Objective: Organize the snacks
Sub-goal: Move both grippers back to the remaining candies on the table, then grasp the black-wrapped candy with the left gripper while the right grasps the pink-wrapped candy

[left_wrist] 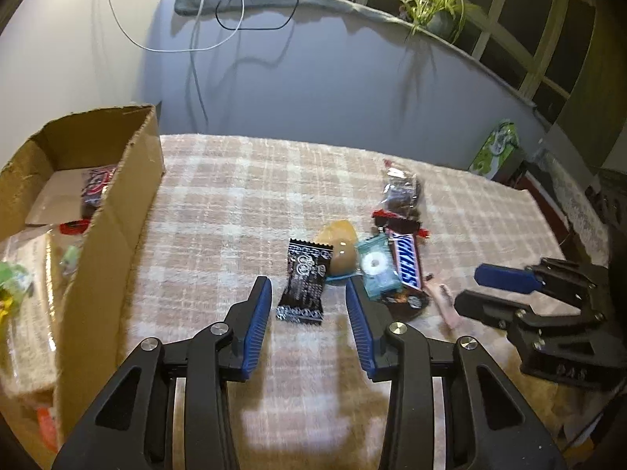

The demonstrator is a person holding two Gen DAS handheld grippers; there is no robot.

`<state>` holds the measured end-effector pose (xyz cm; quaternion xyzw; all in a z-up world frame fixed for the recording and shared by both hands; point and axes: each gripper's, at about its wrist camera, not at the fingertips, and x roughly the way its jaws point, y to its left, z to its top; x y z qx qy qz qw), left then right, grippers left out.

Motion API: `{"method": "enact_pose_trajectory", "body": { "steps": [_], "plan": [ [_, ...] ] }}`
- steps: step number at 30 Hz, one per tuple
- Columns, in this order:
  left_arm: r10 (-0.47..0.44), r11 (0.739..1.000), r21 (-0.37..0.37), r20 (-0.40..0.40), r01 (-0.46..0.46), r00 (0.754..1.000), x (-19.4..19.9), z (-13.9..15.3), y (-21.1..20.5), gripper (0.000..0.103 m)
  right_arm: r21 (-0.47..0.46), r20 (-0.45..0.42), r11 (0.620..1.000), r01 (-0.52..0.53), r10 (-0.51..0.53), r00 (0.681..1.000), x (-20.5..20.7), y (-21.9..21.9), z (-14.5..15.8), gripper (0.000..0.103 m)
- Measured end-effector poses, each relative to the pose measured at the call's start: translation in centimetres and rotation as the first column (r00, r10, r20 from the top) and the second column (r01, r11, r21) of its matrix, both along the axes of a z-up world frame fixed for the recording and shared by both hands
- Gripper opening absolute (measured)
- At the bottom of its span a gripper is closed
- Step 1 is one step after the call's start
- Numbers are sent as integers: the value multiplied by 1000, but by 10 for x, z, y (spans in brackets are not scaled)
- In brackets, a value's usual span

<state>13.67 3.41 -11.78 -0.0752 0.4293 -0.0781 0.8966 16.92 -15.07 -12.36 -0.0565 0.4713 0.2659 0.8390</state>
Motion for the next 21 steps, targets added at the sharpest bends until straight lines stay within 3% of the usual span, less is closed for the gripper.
{"method": "enact_pose_trajectory", "body": {
  "steps": [14,21],
  "plan": [
    [-11,999,46,-30,13,999,15,-14,-5,23,-80,-3,997,-8,7,1000,2,15,-16,30],
    [-6,998,64,-27,7,1000,16,-15,-6,22,-140,27,990,-29,33,999,-3,24,-15,21]
  ]
}}
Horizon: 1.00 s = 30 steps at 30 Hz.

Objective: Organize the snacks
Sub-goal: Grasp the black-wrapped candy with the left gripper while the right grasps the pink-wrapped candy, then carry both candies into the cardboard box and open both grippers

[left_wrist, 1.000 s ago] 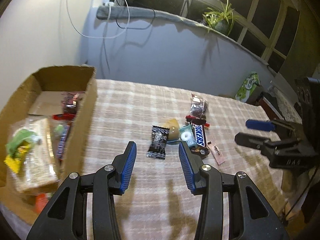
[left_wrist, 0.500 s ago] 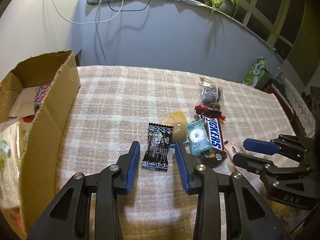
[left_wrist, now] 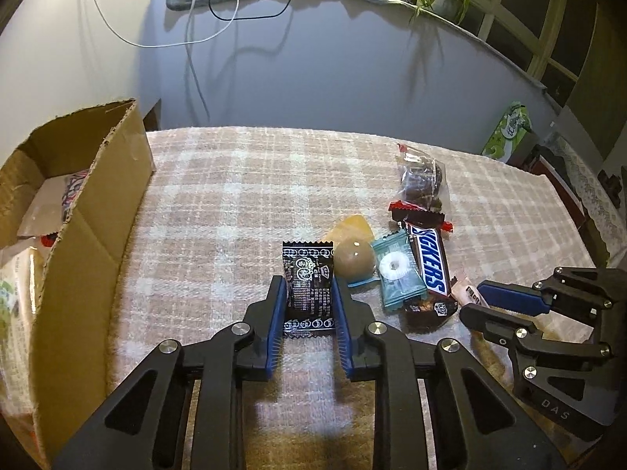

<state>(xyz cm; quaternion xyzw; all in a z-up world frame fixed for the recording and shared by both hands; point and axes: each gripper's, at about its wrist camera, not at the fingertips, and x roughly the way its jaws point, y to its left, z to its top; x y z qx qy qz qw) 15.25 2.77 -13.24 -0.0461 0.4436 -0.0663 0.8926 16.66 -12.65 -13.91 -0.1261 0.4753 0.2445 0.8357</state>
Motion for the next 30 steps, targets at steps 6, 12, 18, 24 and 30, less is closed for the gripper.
{"method": "enact_pose_trajectory", "body": {
  "steps": [6,12,18,24,30],
  "plan": [
    [13,1000,-6,3,-13,1000,0,0,1,22,26,-11,1000,12,-12,1000,0,-5,1,20],
    [23,1000,-15,16,-23,1000,-7,6,4,22,53,-13,998,31,-30,999,-2,-15,4,20],
    [30,999,-21,40,-29,999,-19,17,9,22,78,4,996,41,-42,999,-6,-20,14,20],
    [46,999,-19,74,-44,996,-33,33,16,22,98,34,995,29,-33,999,-14,-16,31,20],
    [72,997,-15,116,-71,991,-50,51,28,22,120,70,993,0,-8,997,-21,-1,49,20]
  ]
}}
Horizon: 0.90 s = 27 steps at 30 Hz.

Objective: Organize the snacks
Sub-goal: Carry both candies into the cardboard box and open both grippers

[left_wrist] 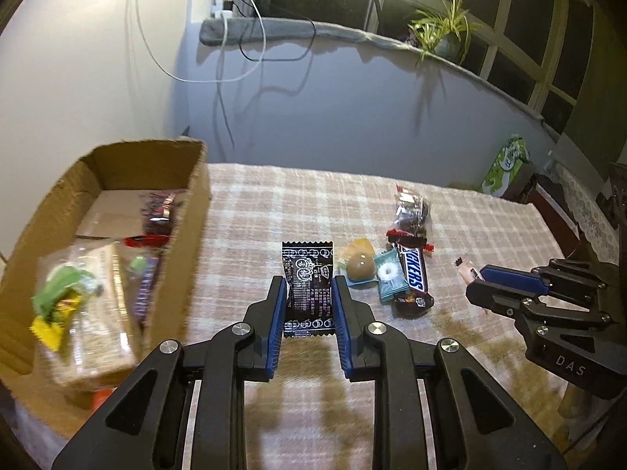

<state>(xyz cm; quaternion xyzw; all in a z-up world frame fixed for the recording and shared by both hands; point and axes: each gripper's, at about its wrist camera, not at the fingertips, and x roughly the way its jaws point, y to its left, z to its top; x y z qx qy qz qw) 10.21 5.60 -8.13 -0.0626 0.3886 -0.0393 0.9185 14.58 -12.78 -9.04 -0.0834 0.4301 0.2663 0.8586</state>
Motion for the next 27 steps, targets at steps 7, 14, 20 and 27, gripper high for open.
{"method": "enact_pose_trajectory", "body": {
  "steps": [7,14,20,27],
  "plan": [
    [46,999,-2,40,-46,998,-19,16,25,22,13,35,999,-42,41,999,-5,28,17,20],
    [101,995,-9,63,-100,993,-33,25,57,22,23,61,995,-101,100,993,-4,68,30,20],
    [144,990,-12,73,-143,987,-42,28,81,22,20,81,987,-160,158,984,-6,107,37,20],
    [189,982,-17,72,-188,979,-47,26,105,22,21,88,977,-210,207,974,-4,145,42,20]
  ]
}}
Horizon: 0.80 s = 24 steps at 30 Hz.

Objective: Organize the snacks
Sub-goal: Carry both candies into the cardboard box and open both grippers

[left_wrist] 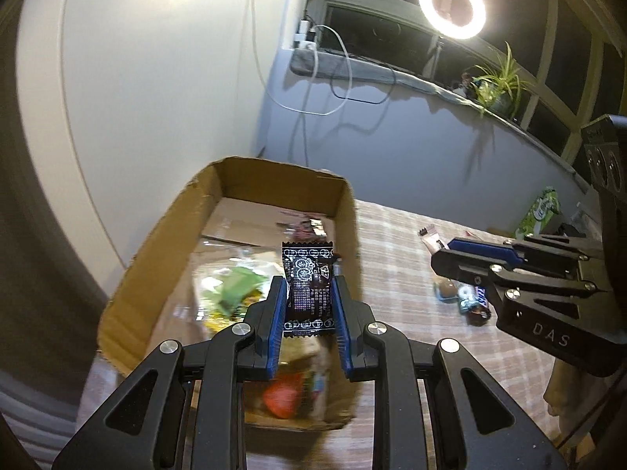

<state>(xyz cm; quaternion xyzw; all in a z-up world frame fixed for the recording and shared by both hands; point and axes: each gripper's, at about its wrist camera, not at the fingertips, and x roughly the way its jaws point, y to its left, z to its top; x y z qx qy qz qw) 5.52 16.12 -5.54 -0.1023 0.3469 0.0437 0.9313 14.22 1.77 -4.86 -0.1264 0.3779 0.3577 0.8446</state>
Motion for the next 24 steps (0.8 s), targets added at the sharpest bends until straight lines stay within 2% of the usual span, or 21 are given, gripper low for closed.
{"method": "enact_pose_trajectory", "body": {
  "steps": [15,24],
  "plan": [
    [65,998,-12,-26,-65,998,-1,-13,37,22,4,-22,996,-86,86,996,17,72,-6,20],
    [74,997,-20,-37,-74,997,-1,-18,43,22,-12,-46,994,-108,108,993,22,91,-17,20]
  ]
}}
